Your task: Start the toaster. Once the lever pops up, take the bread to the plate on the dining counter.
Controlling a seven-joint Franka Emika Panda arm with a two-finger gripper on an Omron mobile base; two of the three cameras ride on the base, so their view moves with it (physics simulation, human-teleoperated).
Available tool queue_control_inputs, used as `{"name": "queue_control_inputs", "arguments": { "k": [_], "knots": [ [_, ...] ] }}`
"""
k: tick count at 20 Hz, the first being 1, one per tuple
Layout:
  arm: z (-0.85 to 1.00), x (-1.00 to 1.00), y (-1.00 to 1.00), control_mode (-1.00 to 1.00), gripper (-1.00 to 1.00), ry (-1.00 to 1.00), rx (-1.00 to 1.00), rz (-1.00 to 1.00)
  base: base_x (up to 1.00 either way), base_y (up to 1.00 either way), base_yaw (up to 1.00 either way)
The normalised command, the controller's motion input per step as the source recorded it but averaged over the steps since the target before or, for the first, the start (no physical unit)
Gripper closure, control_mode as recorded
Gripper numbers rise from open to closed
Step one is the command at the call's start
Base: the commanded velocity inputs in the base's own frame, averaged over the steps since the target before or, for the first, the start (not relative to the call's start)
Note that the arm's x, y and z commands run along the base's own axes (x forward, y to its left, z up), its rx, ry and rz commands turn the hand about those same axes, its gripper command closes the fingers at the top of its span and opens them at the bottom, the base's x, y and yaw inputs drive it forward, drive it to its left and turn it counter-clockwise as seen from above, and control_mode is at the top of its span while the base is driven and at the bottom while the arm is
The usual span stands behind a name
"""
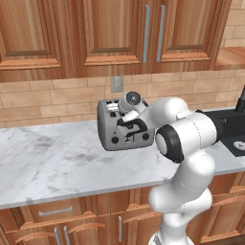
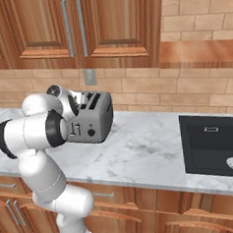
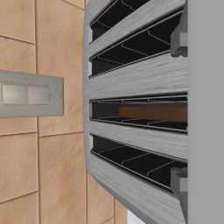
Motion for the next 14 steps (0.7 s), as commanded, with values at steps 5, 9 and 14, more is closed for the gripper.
{"name": "queue_control_inputs", "arguments": {
  "k": [5,9,14],
  "knots": [
    [0.00,0.00,0.00,-1.00,-1.00,0.00,0.00,0.00,0.00,0.00,0.00],
    [0.00,0.00,0.00,-1.00,-1.00,0.00,0.00,0.00,0.00,0.00,0.00],
    [0.00,0.00,0.00,-1.00,-1.00,0.00,0.00,0.00,0.00,0.00,0.00]
  ]
}}
